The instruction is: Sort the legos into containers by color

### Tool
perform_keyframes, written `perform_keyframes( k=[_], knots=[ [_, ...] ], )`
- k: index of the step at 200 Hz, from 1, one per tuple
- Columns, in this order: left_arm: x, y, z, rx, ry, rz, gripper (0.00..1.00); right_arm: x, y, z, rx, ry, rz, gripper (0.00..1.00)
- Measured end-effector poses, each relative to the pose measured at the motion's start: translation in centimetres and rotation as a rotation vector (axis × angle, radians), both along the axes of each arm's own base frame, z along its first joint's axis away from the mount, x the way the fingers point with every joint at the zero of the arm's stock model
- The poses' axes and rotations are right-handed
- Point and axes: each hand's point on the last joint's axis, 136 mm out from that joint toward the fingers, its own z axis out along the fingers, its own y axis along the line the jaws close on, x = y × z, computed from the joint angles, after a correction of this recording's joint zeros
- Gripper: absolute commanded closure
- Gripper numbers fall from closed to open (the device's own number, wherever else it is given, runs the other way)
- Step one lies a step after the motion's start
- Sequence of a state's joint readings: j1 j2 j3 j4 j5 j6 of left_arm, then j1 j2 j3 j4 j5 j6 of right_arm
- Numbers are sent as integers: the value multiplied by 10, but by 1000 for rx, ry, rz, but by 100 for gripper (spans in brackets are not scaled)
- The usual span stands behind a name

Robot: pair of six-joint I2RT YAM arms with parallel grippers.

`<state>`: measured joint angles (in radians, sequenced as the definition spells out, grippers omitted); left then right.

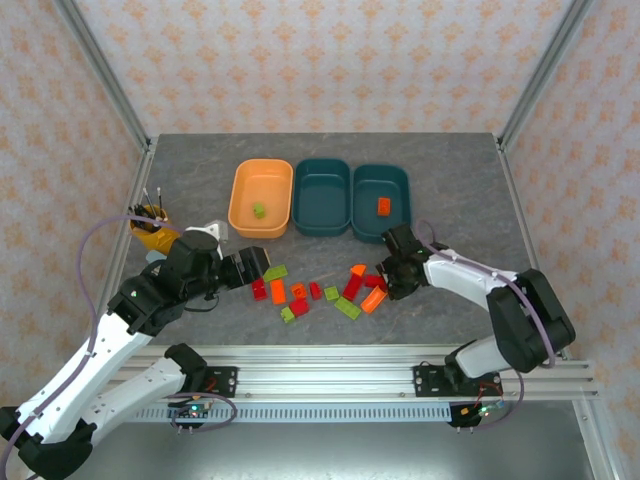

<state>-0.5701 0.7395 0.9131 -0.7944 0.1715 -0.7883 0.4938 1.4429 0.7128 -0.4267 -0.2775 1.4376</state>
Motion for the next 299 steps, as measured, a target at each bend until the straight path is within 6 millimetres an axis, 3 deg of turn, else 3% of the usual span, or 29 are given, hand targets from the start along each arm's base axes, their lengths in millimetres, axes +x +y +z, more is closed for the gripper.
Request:
perform_keyframes(
  k=[39,146,169,201,234,253,269,299],
  knots=[
    [-1,1,2,-5,-7,0,14,5,4,0,7,12,-20,49],
    [0,-6,0,-37,-14,-21,14,14,2,4,-27,13,-39,85],
    [2,-15,1,-68,-12,-44,14,19,-2,20,-56,-21,-27,86],
    [9,-29,2,-81,9,-70,14,38,2,67,-78,-152,53,87],
    [31,-42,24,-78,13,-62,13,70,44,123,-79,-321,272,87],
    [55,-47,42,-79,11,-41,13,98,80,140,-88,-383,411,87],
    [81,-42,47,-85,26,4,13,124,105,139,-110,-409,507,87],
    [123,-20,20,-64,113,109,13,178,142,118,-164,-411,650,86]
  ],
)
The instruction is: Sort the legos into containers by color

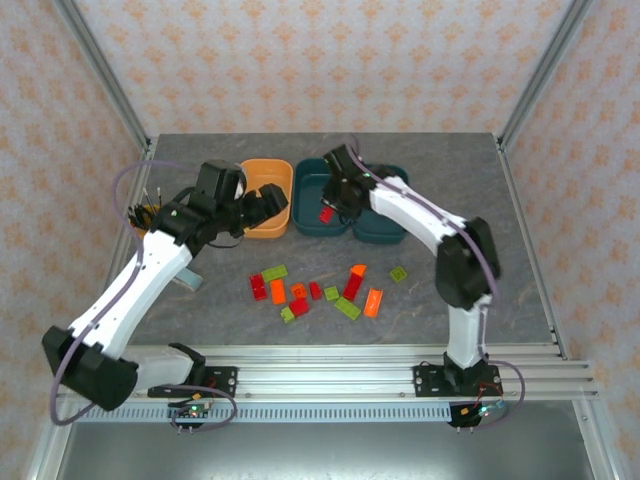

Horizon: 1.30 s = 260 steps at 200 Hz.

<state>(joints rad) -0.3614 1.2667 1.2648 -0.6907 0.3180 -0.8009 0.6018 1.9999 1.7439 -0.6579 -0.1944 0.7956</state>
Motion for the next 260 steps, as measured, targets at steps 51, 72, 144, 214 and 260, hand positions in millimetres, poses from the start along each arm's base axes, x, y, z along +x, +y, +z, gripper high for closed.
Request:
perform_keyframes(
  k=[51,72,144,214,260],
  knots=[
    [38,18,-24,36,68,43,13,67,19,-59,-68,52,68,83],
    [41,19,-24,39,67,46,13,74,13,-83,-89,105,69,74],
    [20,30,-28,89,112,55,14,68,13,-66,-109,110,122,48],
    [-24,46,-43,195,174,-9,18,-28,16,120,-48,-273,300,46],
    [-42,4,-84,419,205,-381,20,-141,2,91,0,-367,500,41]
  ],
)
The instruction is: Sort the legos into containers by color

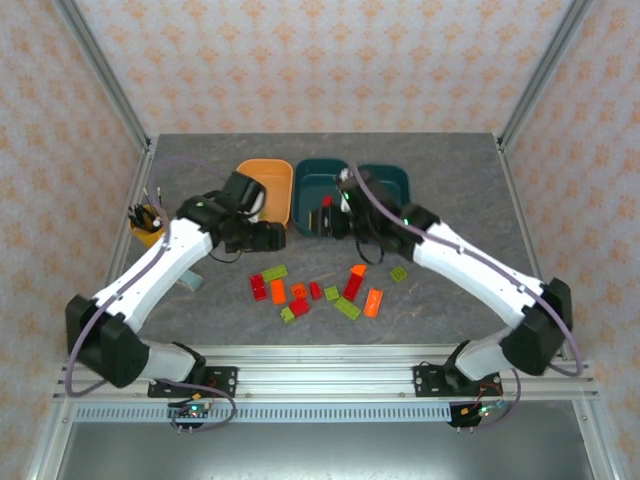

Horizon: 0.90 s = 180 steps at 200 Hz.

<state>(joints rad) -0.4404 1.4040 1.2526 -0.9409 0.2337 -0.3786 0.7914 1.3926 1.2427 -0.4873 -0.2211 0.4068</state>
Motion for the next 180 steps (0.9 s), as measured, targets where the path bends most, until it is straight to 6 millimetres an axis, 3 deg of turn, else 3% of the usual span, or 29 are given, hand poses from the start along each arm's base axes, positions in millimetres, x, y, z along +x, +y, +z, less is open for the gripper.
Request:
perform_keyframes(
  k=[23,42,64,116,162,180],
  knots=[
    [1,-18,-39,132,73,-195,21,-36,-22,-53,-44,41,30,39],
    [1,-17,-70,222,141,-296,21,-55,-31,-68,-37,45,52,38],
    [2,-13,-90,285,183,-379,21,-64,-36,-60,27,13,50,37],
    [5,-10,-116,348,239,-466,24,-67,-42,-28,134,-44,12,37],
    [10,-8,-138,383,271,-465,24,-66,-46,-28,123,-48,-2,37],
    [13,-8,-142,391,265,-462,28,-67,-46,-30,117,-44,-4,37]
  ],
)
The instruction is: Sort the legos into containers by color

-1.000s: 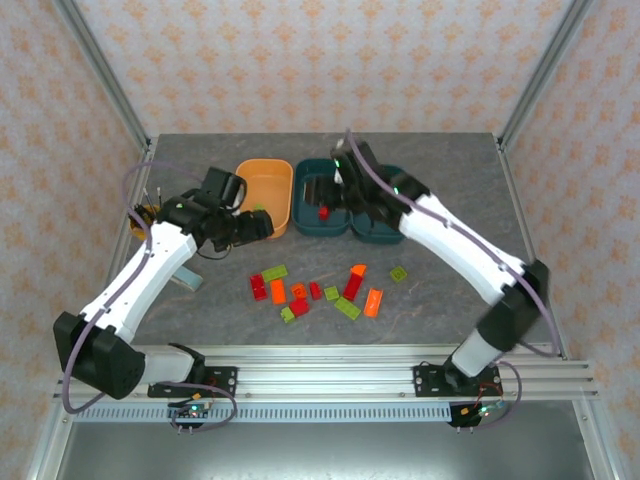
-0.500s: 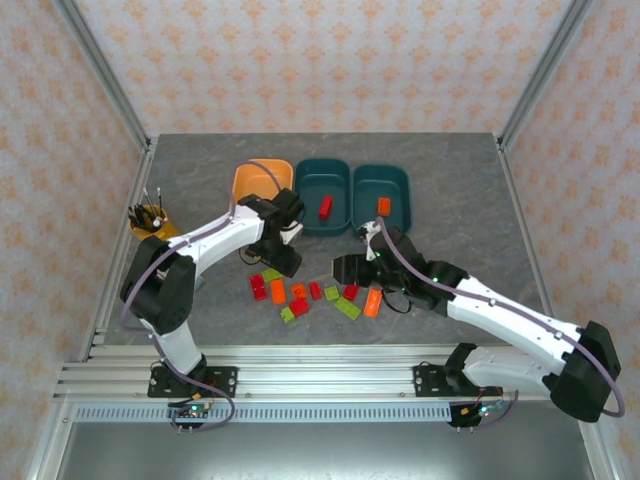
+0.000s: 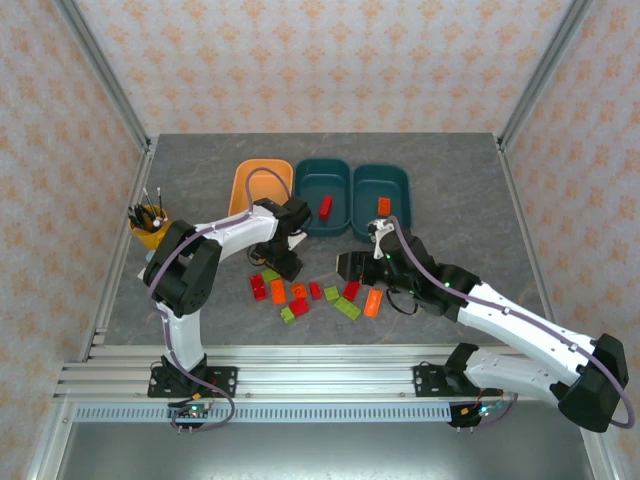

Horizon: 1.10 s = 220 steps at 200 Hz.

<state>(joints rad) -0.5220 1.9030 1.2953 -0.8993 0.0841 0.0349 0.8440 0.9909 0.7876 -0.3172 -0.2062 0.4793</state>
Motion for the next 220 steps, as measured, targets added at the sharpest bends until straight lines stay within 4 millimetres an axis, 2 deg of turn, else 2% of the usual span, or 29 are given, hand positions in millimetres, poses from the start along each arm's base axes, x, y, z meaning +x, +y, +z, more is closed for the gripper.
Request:
perform_keyframes(
  k=[39,63,92,118,153,220],
  knots=[
    [4,-1,-4,3,-11,13,44,1,1,0,-5,8,-3,37],
    [2,-1,-10,1,3,30,50,2,1,1,-3,8,-8,37],
    [1,-2,-11,-10,6,65,50,3,1,1,-4,9,-13,37],
    [0,0,-12,-30,7,107,46,3,1,1,0,14,-17,37],
    [-1,0,-12,-43,6,137,48,3,1,1,-2,15,-19,37],
    [-3,-3,-12,-66,11,147,65,5,-2,1,-1,21,-43,38]
  ],
)
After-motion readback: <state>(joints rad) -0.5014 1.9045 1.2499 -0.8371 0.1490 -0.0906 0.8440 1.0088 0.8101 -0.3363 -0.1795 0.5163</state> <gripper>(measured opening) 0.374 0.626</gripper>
